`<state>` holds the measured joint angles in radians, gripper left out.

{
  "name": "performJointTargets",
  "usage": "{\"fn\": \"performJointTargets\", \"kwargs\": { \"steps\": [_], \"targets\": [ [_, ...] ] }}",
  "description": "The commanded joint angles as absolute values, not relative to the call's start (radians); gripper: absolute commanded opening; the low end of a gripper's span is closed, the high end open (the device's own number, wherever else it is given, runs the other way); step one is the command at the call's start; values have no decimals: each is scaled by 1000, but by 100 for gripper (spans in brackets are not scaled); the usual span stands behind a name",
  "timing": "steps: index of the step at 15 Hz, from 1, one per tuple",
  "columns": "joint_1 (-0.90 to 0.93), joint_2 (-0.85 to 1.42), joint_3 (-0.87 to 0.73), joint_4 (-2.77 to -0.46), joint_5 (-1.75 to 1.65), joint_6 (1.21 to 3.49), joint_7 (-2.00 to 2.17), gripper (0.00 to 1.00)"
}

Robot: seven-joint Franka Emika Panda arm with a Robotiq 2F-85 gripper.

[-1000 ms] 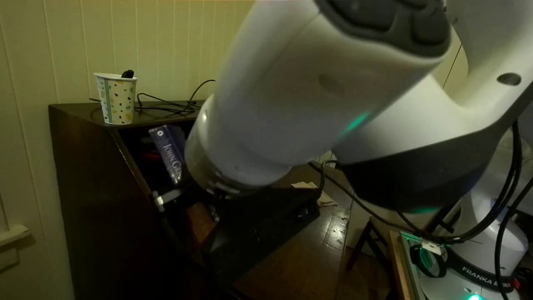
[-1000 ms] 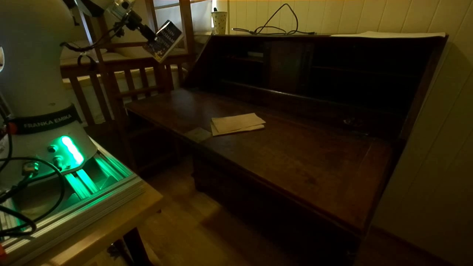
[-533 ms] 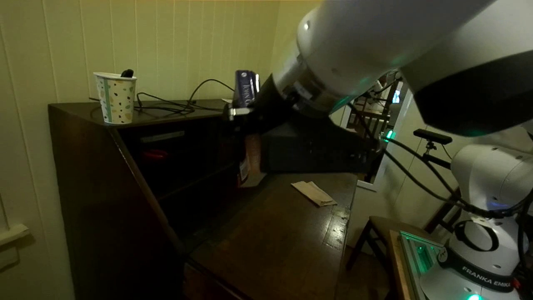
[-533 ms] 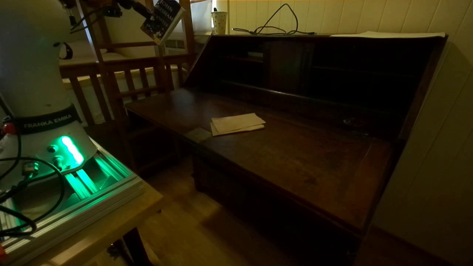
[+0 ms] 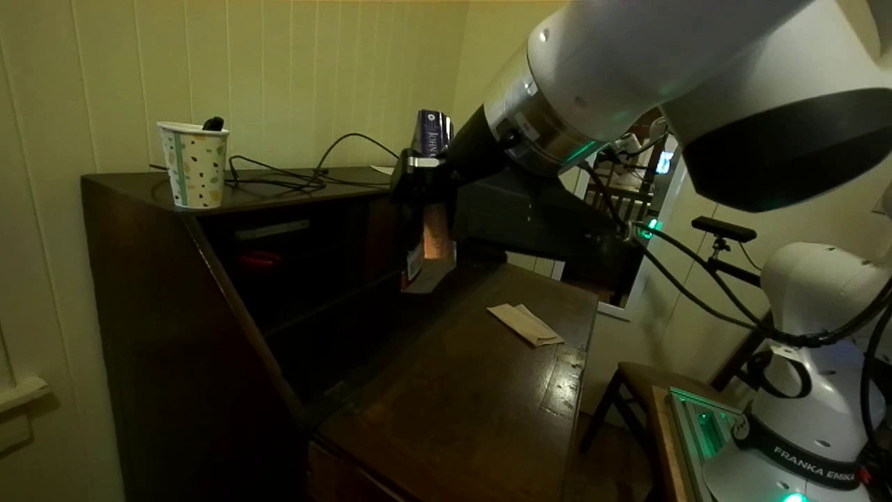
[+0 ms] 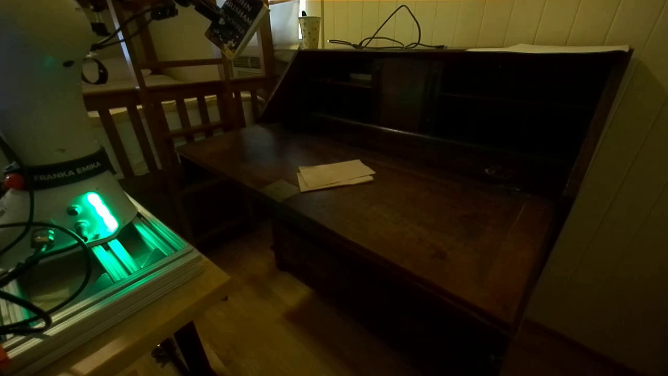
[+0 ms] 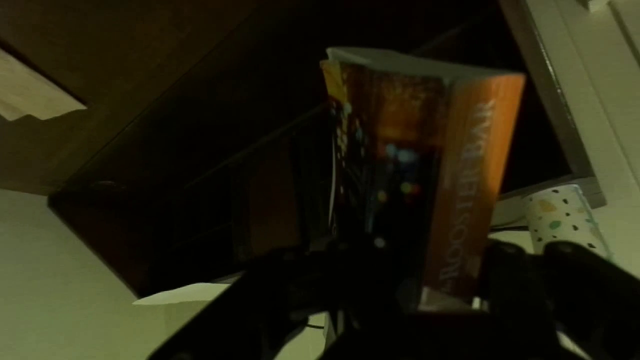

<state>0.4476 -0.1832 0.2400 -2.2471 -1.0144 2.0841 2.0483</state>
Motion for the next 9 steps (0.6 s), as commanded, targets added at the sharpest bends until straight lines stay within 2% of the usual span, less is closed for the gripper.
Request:
{"fn": "performJointTargets", "kwargs": {
  "steps": [1, 9],
  "targets": [
    [350, -308, 242, -2360, -1183, 2263, 2011, 10],
    [221, -461, 140, -2447, -1416, 2392, 1645, 10]
  ]
}}
